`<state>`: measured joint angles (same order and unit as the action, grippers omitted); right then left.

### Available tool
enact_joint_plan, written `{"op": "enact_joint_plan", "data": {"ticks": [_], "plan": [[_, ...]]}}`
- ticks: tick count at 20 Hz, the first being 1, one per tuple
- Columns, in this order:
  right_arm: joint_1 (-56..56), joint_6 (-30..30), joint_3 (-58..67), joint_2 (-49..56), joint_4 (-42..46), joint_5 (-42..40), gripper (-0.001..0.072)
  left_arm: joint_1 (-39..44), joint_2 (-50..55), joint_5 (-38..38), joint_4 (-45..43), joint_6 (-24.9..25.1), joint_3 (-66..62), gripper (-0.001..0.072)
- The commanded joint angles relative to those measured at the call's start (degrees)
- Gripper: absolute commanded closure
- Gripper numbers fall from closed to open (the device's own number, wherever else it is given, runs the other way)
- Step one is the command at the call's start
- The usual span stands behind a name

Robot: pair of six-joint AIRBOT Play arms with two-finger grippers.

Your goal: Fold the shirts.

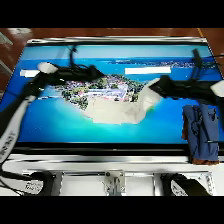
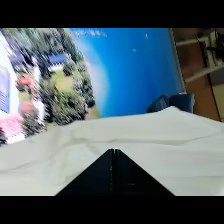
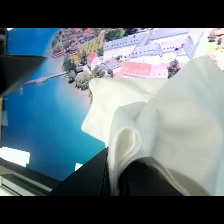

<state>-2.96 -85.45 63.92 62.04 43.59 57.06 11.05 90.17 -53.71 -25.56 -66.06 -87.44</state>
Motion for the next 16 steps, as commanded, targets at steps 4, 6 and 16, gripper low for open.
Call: {"op": "enact_joint_plan", "data": {"ticks": [4,6,16], "plan": [[-24.98,0.31,0.07,19.32,-9.99,-33.38,0.0642,-21.03,-24.52,-5.68,-6.47,-0.22,-0.02,0.067],[-29.7,3.15,0.98,25.2,-16.15,-39.06,0.0642,-23.67,-29.2,-5.73,-7.63,-0.22,0.0,0.0669],[-33.9,3.67,16.24,41.7,-28.09,-31.56,0.0238,-24.11,-32.28,-7.87,-10.69,-1.29,4.94,0.0669]]}}
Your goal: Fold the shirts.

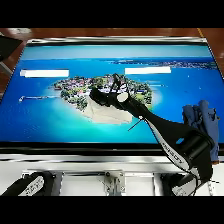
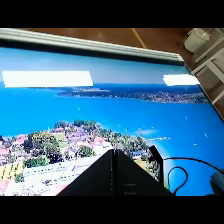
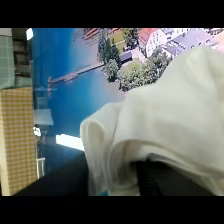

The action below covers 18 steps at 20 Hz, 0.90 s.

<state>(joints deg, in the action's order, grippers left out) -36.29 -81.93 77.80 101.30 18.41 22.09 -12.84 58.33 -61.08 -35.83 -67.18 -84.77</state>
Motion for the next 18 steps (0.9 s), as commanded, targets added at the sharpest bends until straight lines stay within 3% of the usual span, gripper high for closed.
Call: {"op": "enact_joint_plan", "data": {"ticks": [1,3,7,10,11,12,14,18], "plan": [[-0.04,0.22,2.36,2.32,-2.89,6.27,0.0238,-0.22,-0.44,-0.5,-0.42,-0.15,3.19,0.0669],[2.36,2.32,2.36,1.53,-0.52,13.2,0.0237,-0.22,-0.44,-0.5,-0.39,-0.15,4.37,0.0669],[13.07,2.21,2.36,-3.19,14.25,32.87,0.0237,-0.24,-0.59,0.0,-0.39,-0.11,4.48,0.0669],[22.43,-6.12,2.34,-7.3,34.99,51.21,0.0236,-0.24,-0.61,-0.02,-0.39,-0.11,4.48,0.0669],[24.98,-9.31,2.29,-8.17,44.04,56.72,0.0074,-0.24,-0.61,-0.02,-0.39,-0.11,4.48,0.0668],[26.71,-9.73,1.51,-8.59,49.44,60.63,0.0018,-0.24,-0.61,-0.02,-0.42,-0.11,4.48,0.0668],[29.11,-9.68,-2.01,-8.61,49.46,59.78,0.0018,-0.24,-0.61,-0.02,-0.42,-0.09,4.48,0.0668],[29.03,-10.05,-8.74,-8.09,39.5,42.69,0.0018,-0.24,-0.61,-0.07,-0.42,-0.09,4.48,0.0668]]}}
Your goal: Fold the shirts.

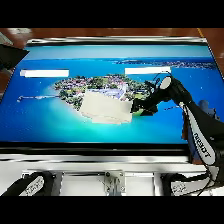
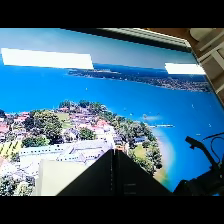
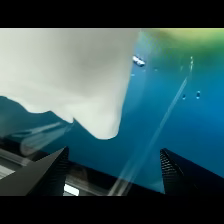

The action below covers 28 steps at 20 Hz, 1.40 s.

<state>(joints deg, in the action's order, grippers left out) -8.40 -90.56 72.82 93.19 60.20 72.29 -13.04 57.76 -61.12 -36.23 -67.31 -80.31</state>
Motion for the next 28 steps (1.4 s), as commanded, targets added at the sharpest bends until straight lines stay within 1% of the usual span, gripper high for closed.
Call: {"op": "enact_joint_plan", "data": {"ticks": [1,3,5,7,9,10,11,12,13,14,16,17,20,22,25,28], "plan": [[0.85,-1.79,-4.04,0.98,-4.48,-9.86,0.0019,-0.04,-0.04,-0.04,-0.02,0.07,0.02,0.0668],[-0.22,-1.18,-4.02,3.56,-8.22,-12.87,0.0019,-0.04,-0.04,-0.02,-0.02,0.02,0.02,0.0668],[-1.2,2.47,-4.02,5.79,-14.36,-15.85,0.0019,-0.02,-0.04,-0.07,0.02,0.0,0.02,0.0668],[-1.44,4.59,-4.02,6.95,-19.96,-18.64,0.0021,-0.02,-0.04,-0.04,0.02,0.02,0.02,0.0668],[-1.62,6.43,-4.02,7.48,-23.76,-19.17,0.0027,-0.02,-0.04,-0.04,0.04,0.0,0.02,0.0668],[-1.77,7.8,-4.02,7.58,-24.98,-19.12,0.0075,-0.02,-0.04,-0.04,0.04,0.0,0.02,0.0668],[-1.77,8.68,-4.02,7.58,-26.12,-18.43,0.0255,-0.02,-0.04,-0.04,0.13,-0.02,0.02,0.0668],[-1.77,9.29,-4.02,7.58,-27.3,-17.84,0.0456,-0.02,-0.04,-0.04,0.24,-0.04,0.02,0.0669],[-1.62,9.66,-3.96,7.56,-28.83,-16.87,0.0634,-0.02,-0.04,-0.04,0.24,-0.07,0.02,0.0668],[-1.29,11.8,-3.82,7.34,-30.51,-15.72,0.0641,-0.02,-0.04,-0.04,0.24,-0.09,0.02,0.0668],[-0.17,21.92,-2.62,5.49,-32.89,-11.23,0.0641,-0.02,-0.02,-0.07,0.22,-0.07,0.02,0.0668],[0.79,24.57,-1.53,3.85,-32.41,-8.96,0.0641,-0.02,-0.02,-0.07,0.22,-0.07,0.07,0.0668],[6.36,24.59,1.14,-1.75,-31.34,-5.57,0.0641,-0.02,0.09,-0.7,0.2,-0.07,0.09,0.0668],[11.74,23.1,1.27,-5.75,-31.19,-5.18,0.0641,-0.02,0.09,-1.14,0.2,-0.07,0.09,0.0668],[21.57,19.39,1.27,-11.39,-30.23,-4.0,0.0641,-0.02,0.09,-1.9,0.2,-0.04,0.09,0.0668],[30.93,14.32,1.27,-15.93,-24.79,-3.13,0.0641,-0.02,0.09,-3.13,0.17,-0.07,0.11,0.0668]]}}
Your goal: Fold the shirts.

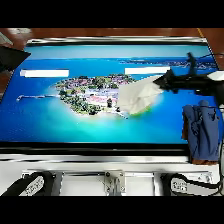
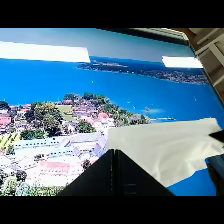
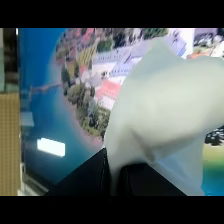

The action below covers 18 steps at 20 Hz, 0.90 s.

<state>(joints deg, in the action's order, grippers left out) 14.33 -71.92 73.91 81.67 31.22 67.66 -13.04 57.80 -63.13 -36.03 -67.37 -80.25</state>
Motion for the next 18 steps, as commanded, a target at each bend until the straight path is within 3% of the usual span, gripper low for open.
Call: {"op": "enact_joint_plan", "data": {"ticks": [1,5,12,16,18], "plan": [[11.13,-5.4,0.2,-5.6,6.95,1.62,0.0641,-0.02,0.04,-1.66,-0.02,-0.04,0.04,0.0668],[20.68,-6.64,0.2,-8.24,13.88,1.62,0.0641,-0.02,0.02,-6.54,0.0,-1.49,0.02,0.0668],[33.33,-7.82,1.51,-10.45,14.43,4.37,0.0642,0.0,0.02,-7.65,0.0,-2.58,0.02,0.0669],[39.69,-15.96,8.09,-11.74,25.81,4.59,0.0642,1.27,0.02,-7.72,-0.02,-2.56,0.02,0.0668],[41.97,-17.31,9.18,-11.74,26.32,5.25,0.0642,2.97,0.02,-7.69,-0.02,-2.54,0.04,0.0668]]}}
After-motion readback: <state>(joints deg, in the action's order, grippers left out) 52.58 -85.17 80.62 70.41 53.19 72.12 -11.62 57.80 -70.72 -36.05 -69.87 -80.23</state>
